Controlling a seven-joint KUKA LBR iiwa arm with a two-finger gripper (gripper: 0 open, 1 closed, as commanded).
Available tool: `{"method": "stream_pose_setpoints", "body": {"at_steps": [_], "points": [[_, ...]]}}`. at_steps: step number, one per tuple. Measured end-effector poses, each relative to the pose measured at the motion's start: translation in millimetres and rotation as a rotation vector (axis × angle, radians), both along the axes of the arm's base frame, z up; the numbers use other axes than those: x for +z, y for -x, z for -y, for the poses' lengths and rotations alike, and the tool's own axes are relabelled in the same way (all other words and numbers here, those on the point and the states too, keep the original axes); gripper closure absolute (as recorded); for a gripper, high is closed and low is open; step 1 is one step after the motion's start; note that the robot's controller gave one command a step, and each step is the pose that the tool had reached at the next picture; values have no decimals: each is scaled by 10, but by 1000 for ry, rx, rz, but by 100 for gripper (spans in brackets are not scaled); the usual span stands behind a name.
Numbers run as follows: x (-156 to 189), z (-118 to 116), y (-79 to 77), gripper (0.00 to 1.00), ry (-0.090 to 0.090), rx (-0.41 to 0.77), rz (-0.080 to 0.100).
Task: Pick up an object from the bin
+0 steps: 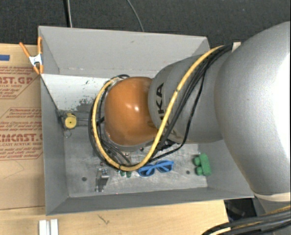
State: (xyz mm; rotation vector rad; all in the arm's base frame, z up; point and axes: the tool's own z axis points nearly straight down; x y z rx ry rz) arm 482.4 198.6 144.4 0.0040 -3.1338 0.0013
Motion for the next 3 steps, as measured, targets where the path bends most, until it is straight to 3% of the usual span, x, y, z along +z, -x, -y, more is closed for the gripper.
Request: {"method": "stream_pose_setpoints", "body": {"at_steps": [1, 2, 3], "points": [[-711, 689, -43, 0, -7, 220, 22], [-437, 1609, -97, 0, 2, 189, 10], [-450, 2035, -127, 0, -1, 75, 8]]}}
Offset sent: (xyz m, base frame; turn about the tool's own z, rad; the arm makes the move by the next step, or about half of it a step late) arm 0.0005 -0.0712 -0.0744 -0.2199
